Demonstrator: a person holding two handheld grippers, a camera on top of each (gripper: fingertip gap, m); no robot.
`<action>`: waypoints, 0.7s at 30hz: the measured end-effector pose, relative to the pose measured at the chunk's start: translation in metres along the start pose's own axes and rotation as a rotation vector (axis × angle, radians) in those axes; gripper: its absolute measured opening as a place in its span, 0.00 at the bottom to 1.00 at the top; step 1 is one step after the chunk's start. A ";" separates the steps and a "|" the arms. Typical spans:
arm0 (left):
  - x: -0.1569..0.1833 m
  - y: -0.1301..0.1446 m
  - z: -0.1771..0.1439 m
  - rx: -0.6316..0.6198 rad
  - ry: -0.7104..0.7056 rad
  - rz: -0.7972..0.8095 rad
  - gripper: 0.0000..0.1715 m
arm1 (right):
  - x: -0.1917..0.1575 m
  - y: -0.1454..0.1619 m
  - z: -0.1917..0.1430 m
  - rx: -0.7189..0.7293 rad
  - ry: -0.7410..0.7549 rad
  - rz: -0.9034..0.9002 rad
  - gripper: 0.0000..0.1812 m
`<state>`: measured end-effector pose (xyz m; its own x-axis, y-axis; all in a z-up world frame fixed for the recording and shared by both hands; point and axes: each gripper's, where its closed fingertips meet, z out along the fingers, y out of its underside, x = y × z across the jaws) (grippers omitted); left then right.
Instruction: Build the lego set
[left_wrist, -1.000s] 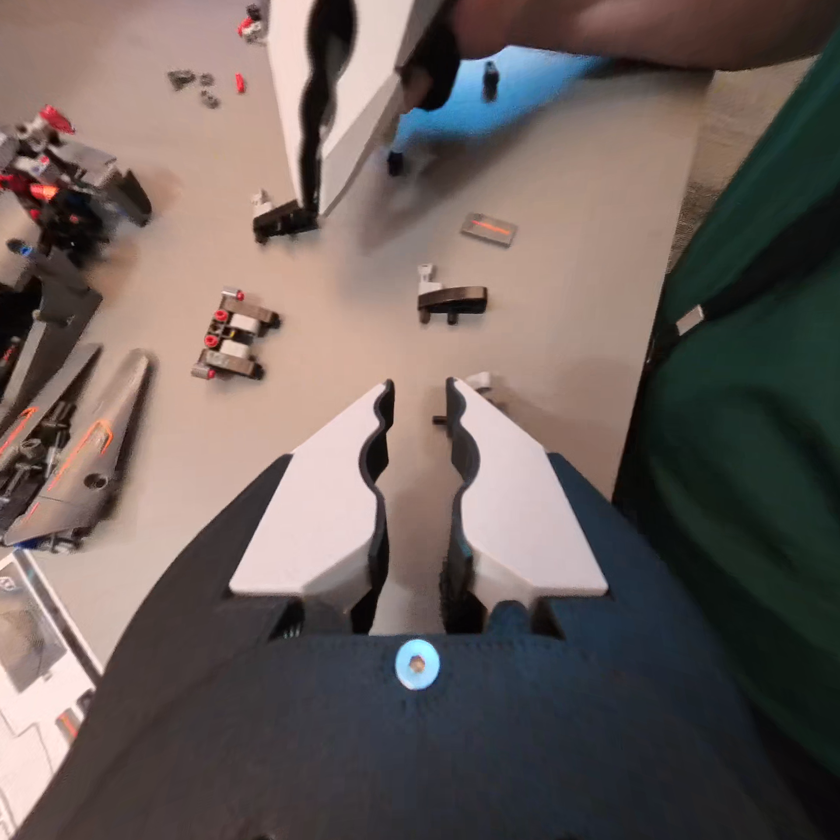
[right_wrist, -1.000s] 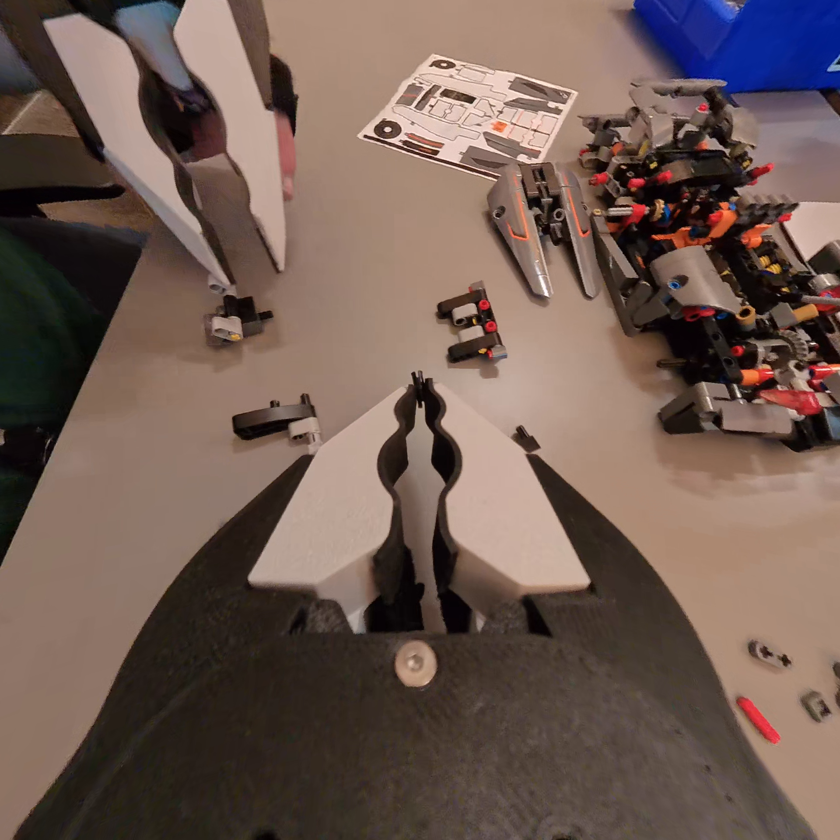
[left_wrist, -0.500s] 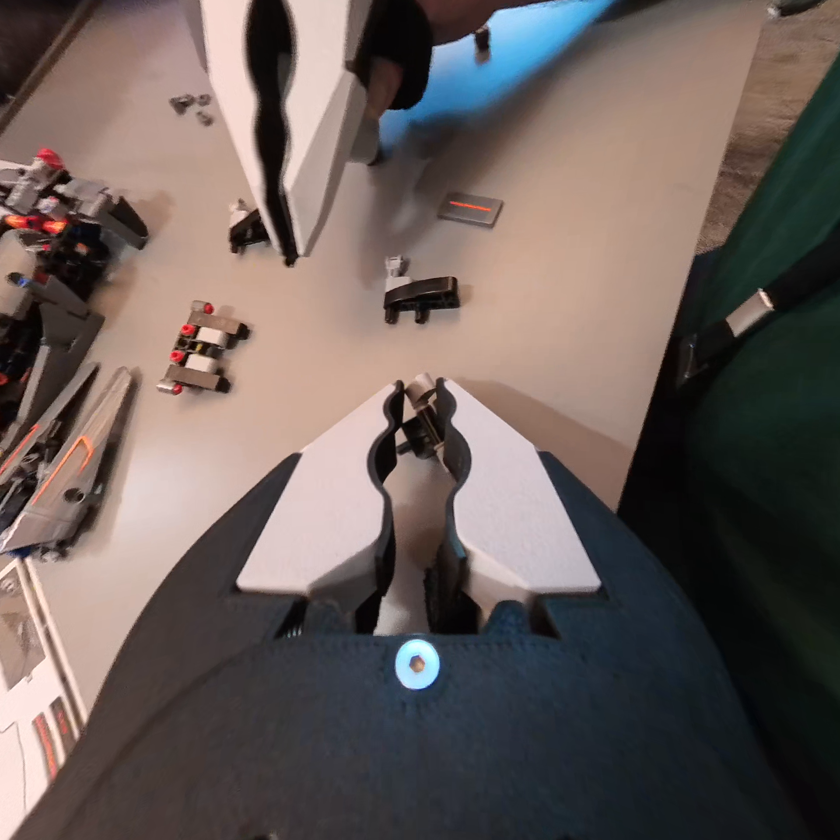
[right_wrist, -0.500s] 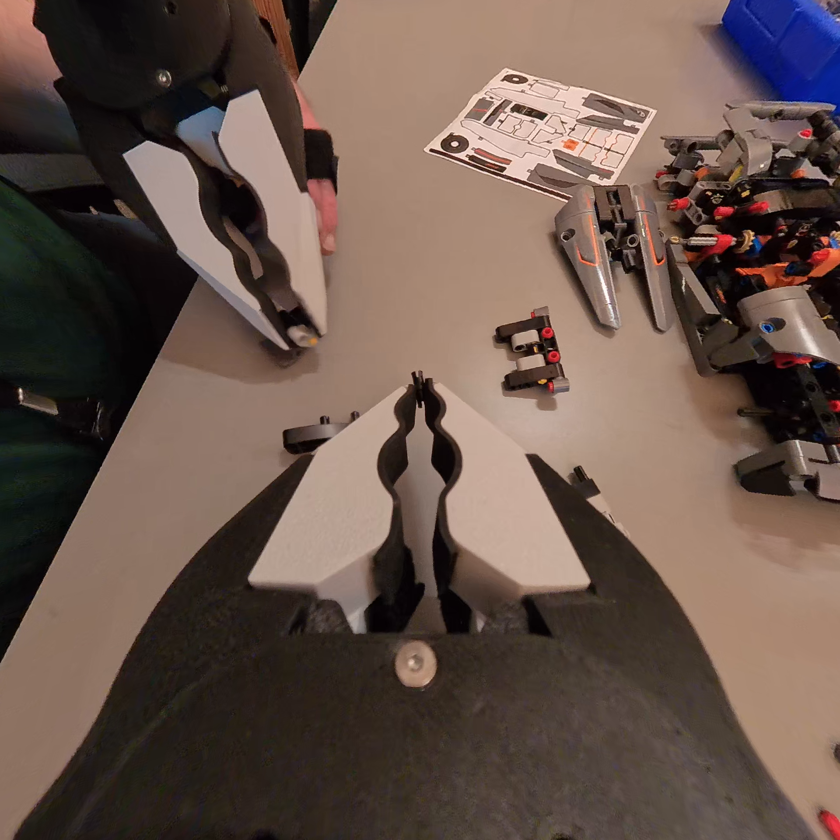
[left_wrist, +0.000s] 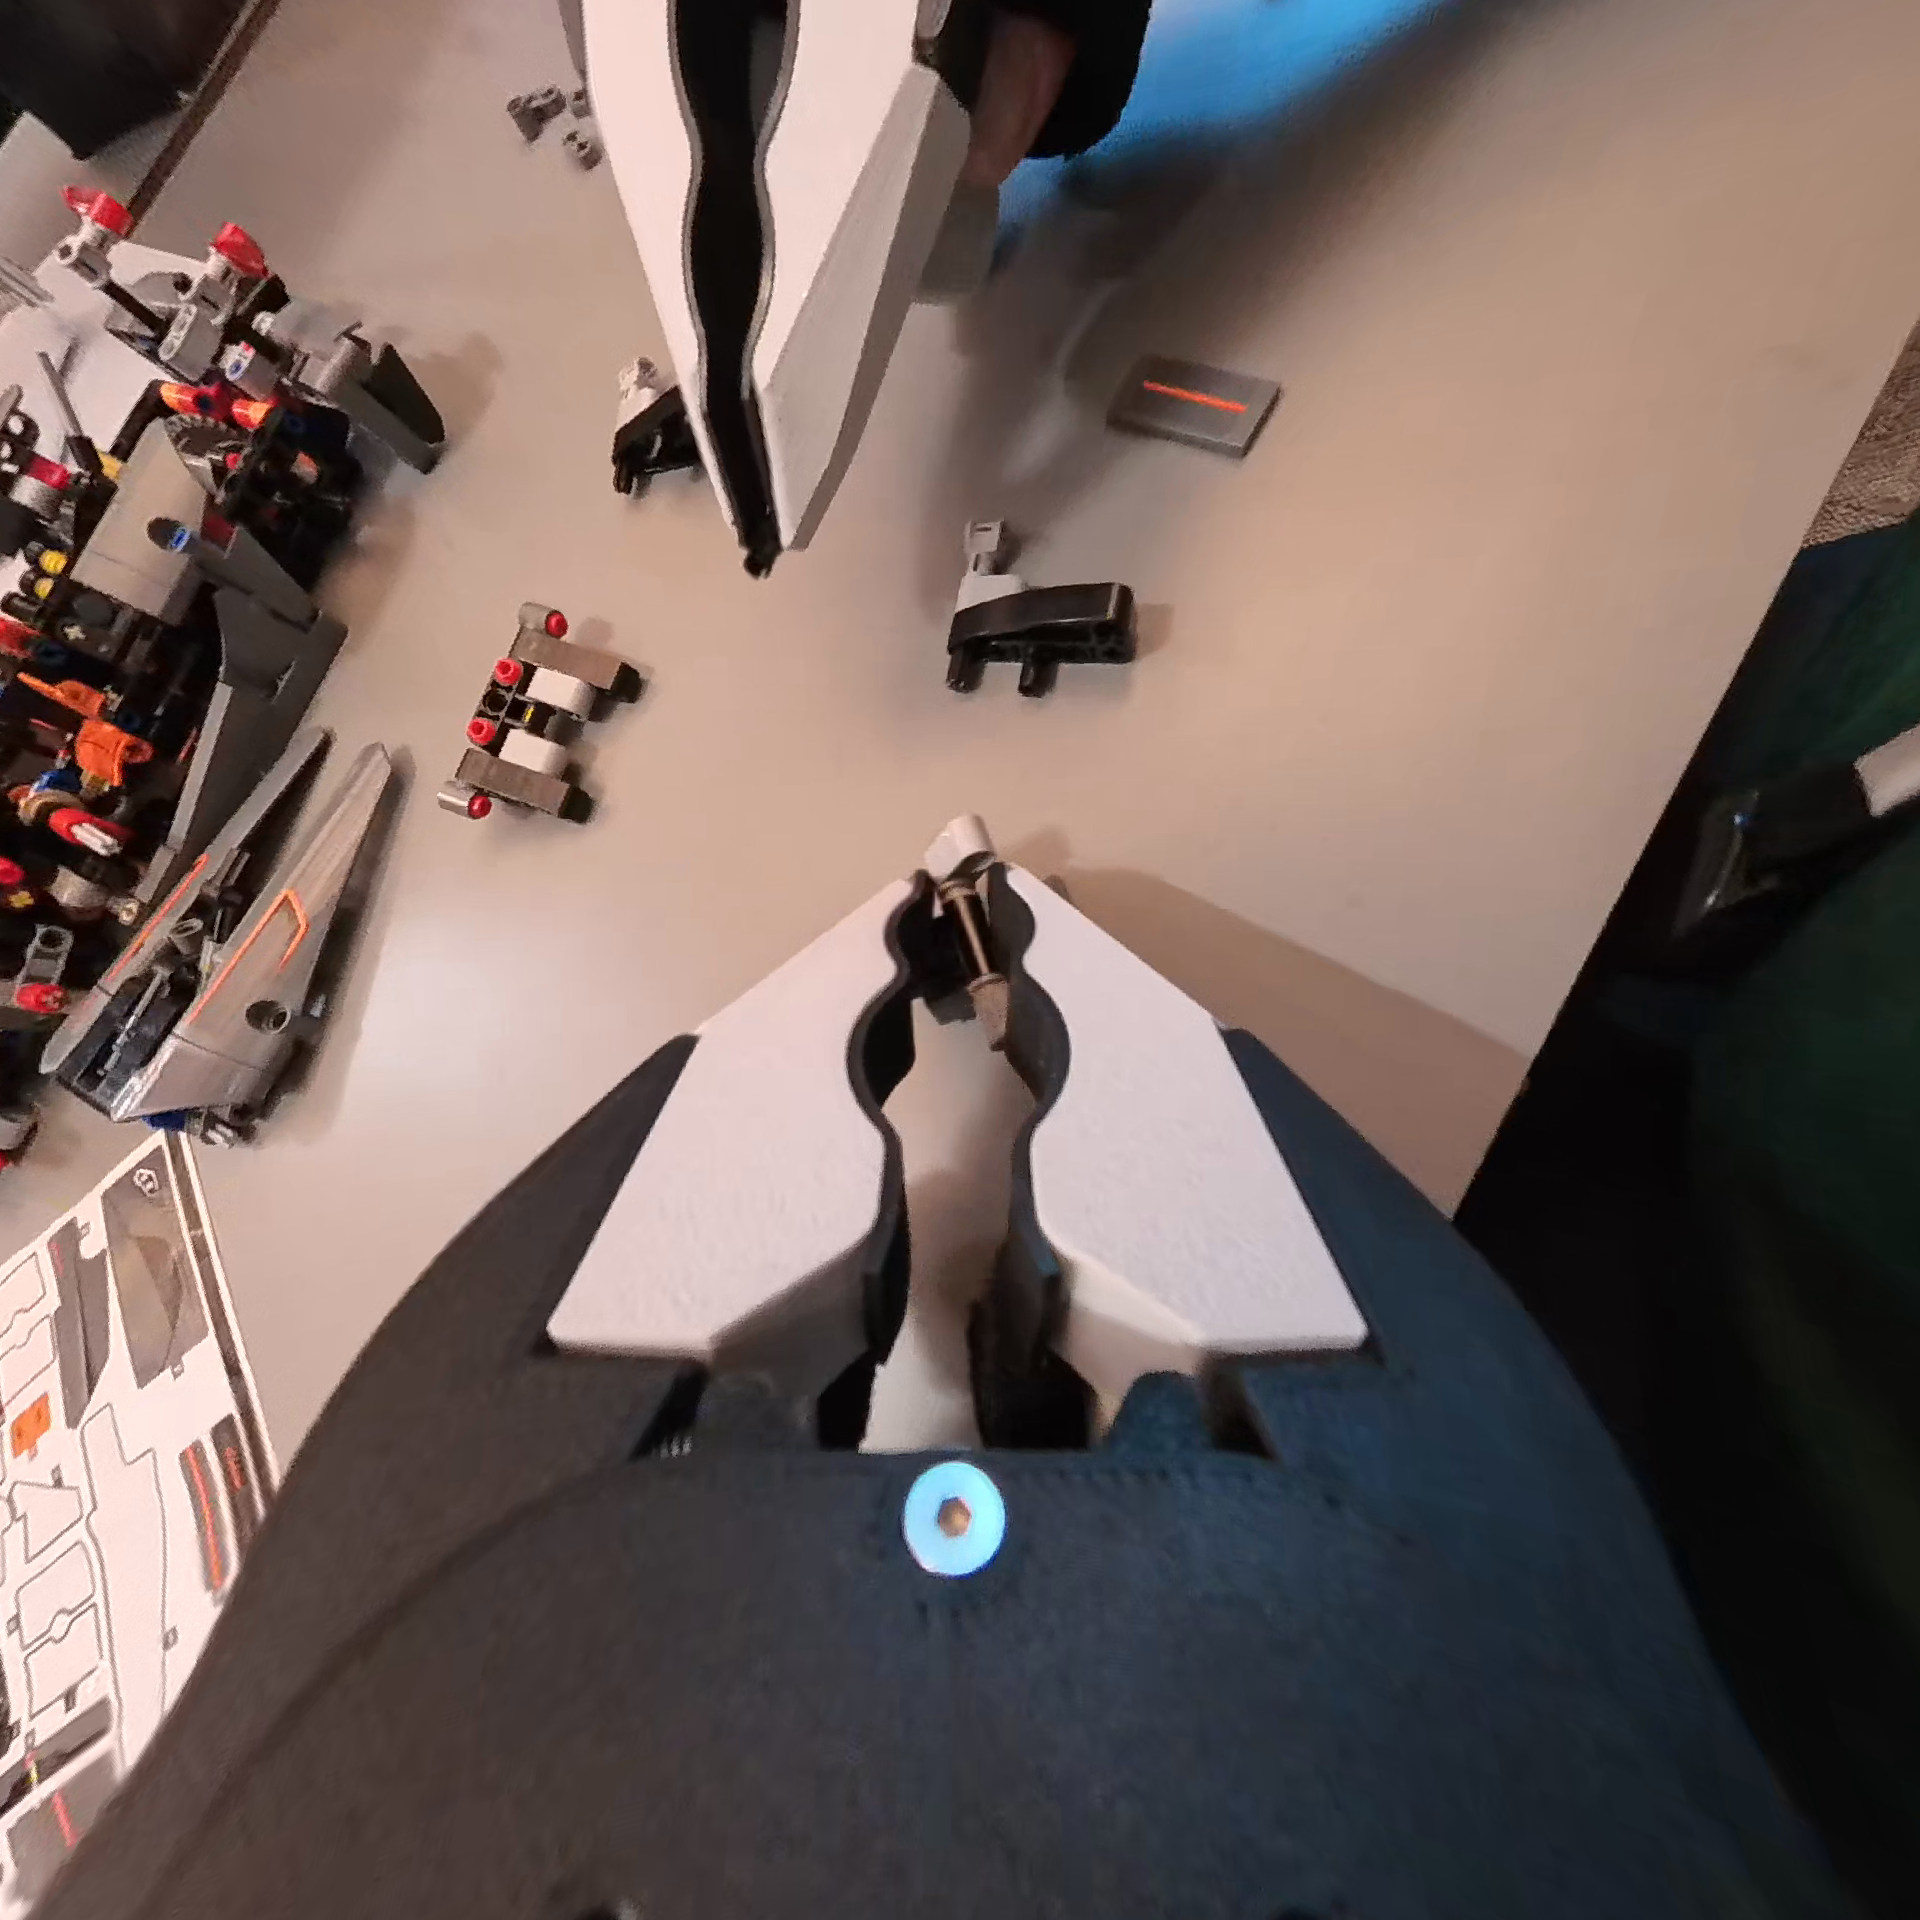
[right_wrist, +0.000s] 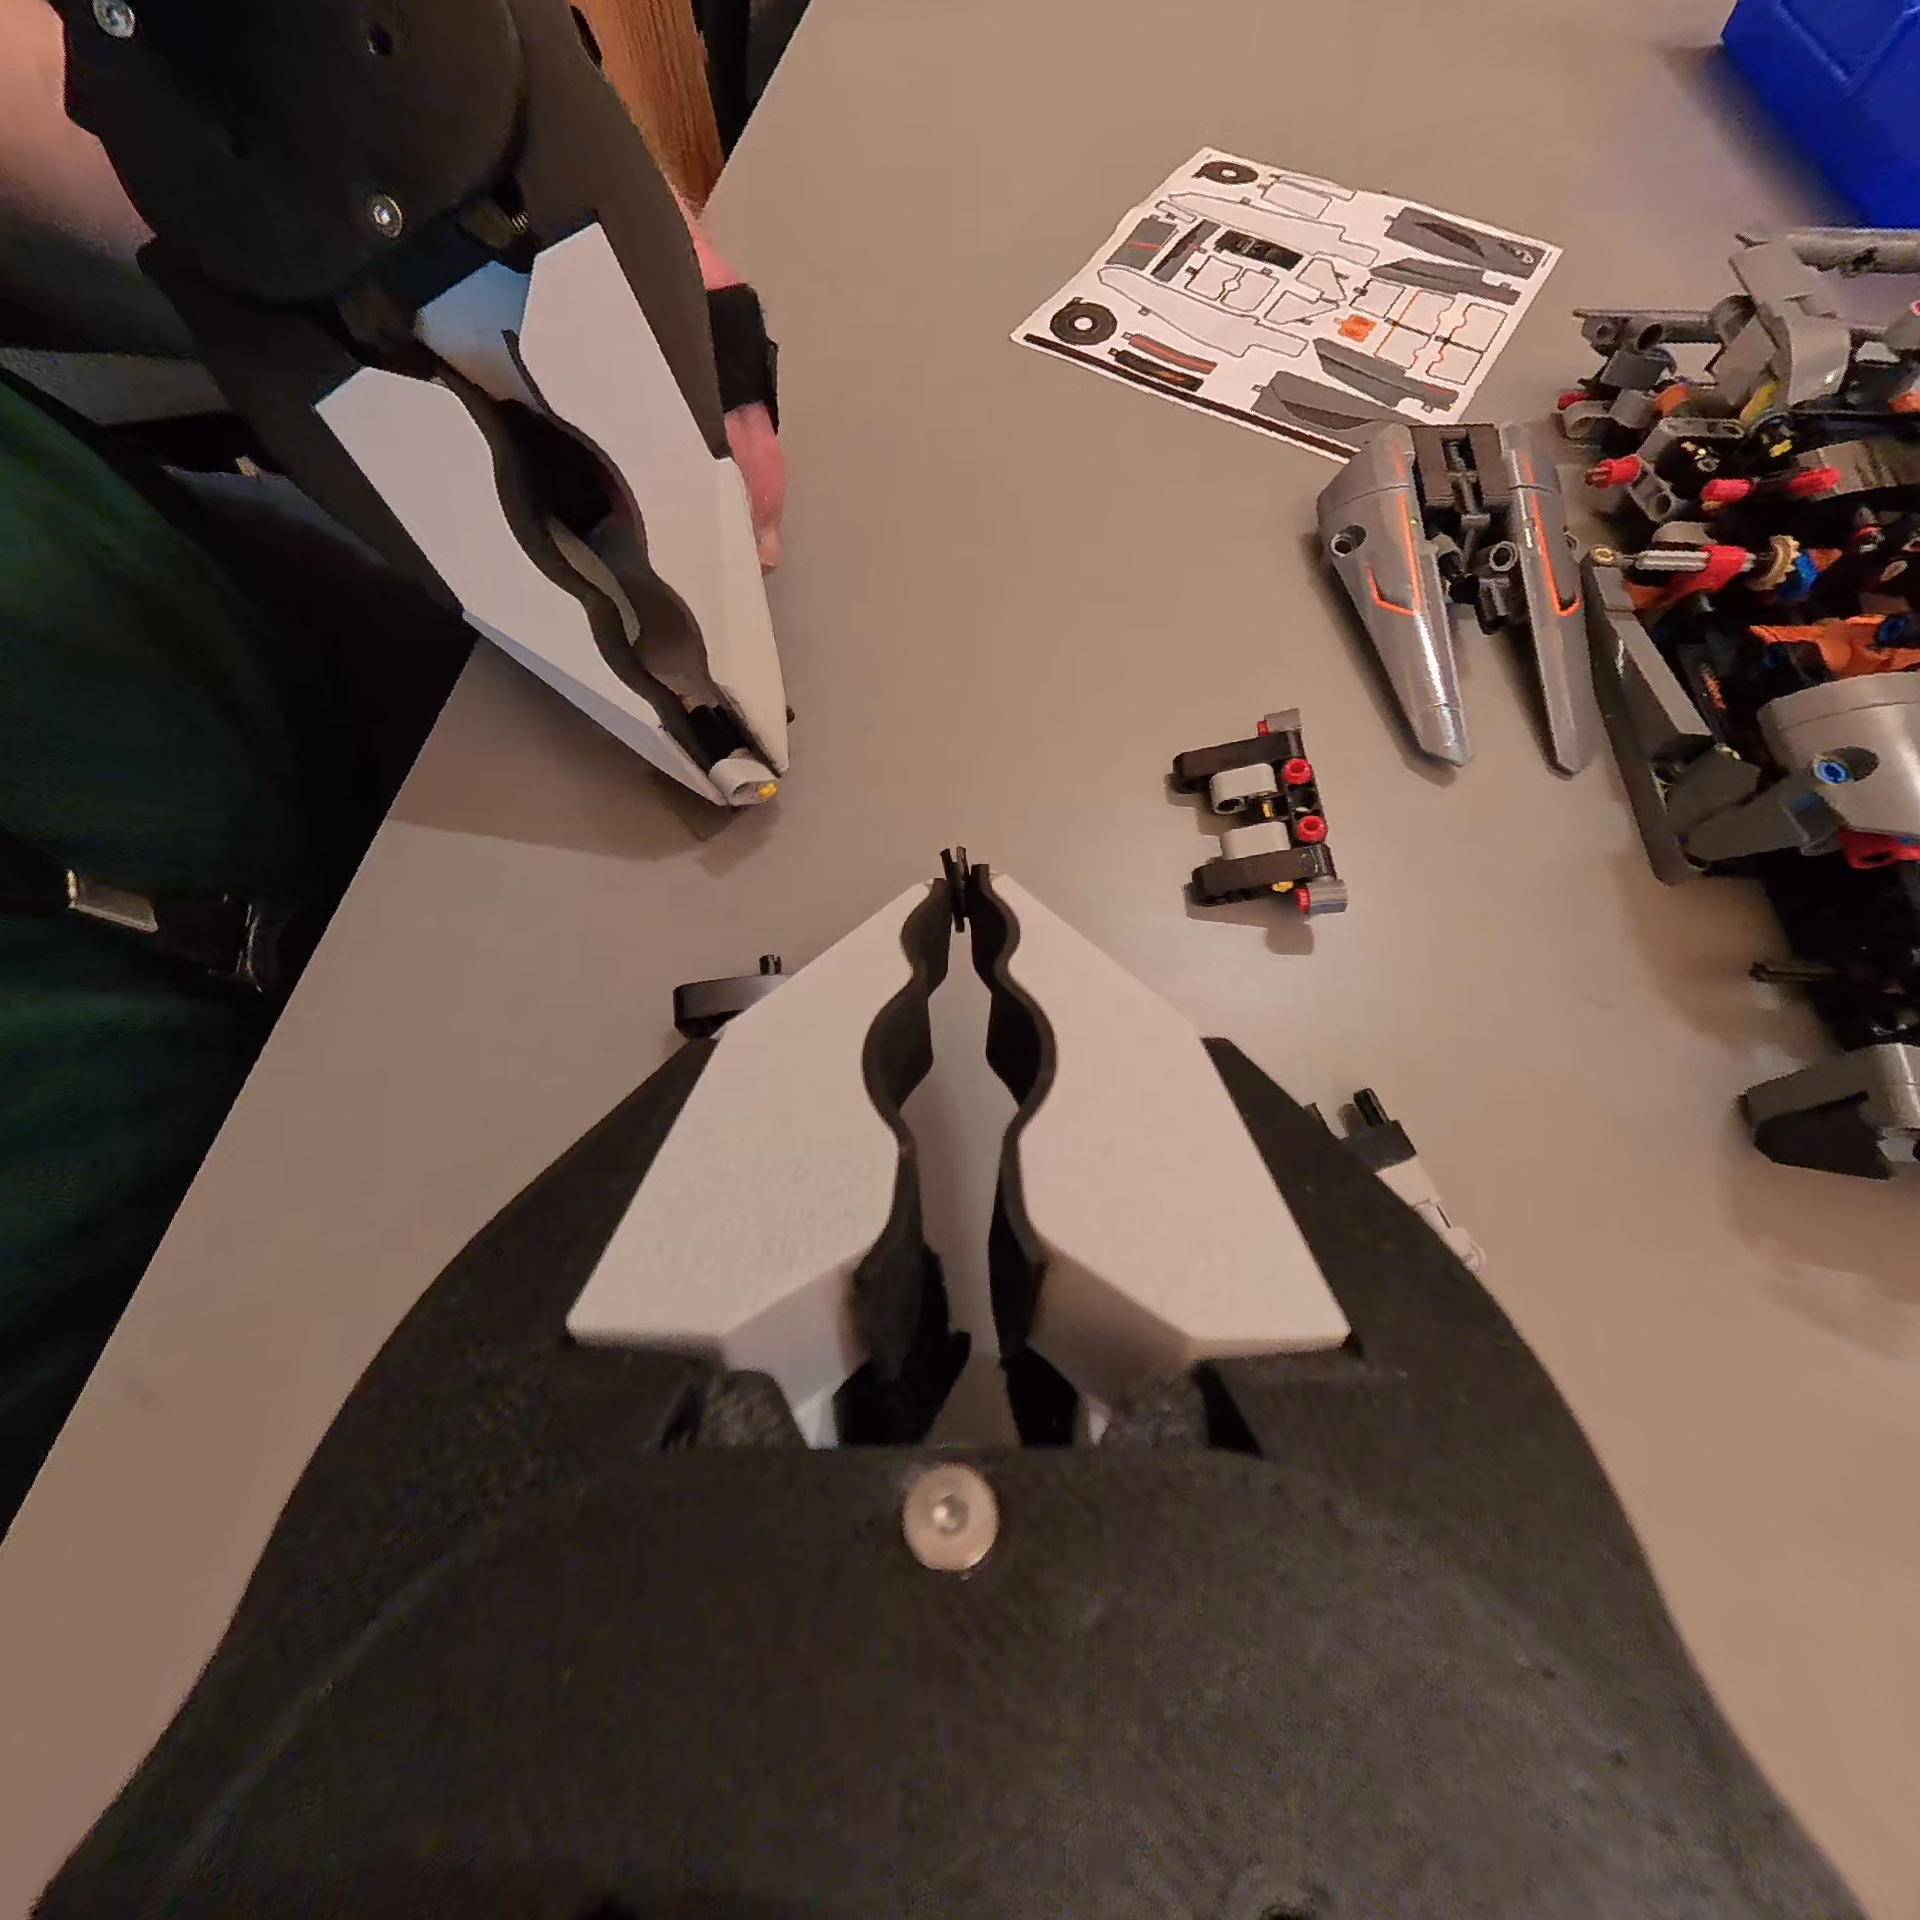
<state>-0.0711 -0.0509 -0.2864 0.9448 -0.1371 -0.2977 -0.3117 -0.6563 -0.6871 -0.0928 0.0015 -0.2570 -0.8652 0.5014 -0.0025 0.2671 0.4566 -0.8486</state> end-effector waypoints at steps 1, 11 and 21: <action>0.002 0.000 0.000 0.001 0.009 0.009 0.04 | 0.000 0.000 0.000 0.000 -0.001 -0.001 0.01; -0.014 -0.022 0.009 0.099 0.024 -0.041 0.04 | -0.009 -0.004 0.005 0.009 -0.026 -0.019 0.00; -0.020 -0.023 0.021 0.100 0.044 -0.045 0.04 | -0.016 0.003 0.012 -0.044 -0.026 -0.077 0.00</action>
<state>-0.0850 -0.0176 -0.2785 0.9608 -0.1427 -0.2376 -0.2755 -0.5859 -0.7621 -0.0836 -0.0143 -0.2661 -0.8944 0.4447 0.0477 0.2174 0.5254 -0.8226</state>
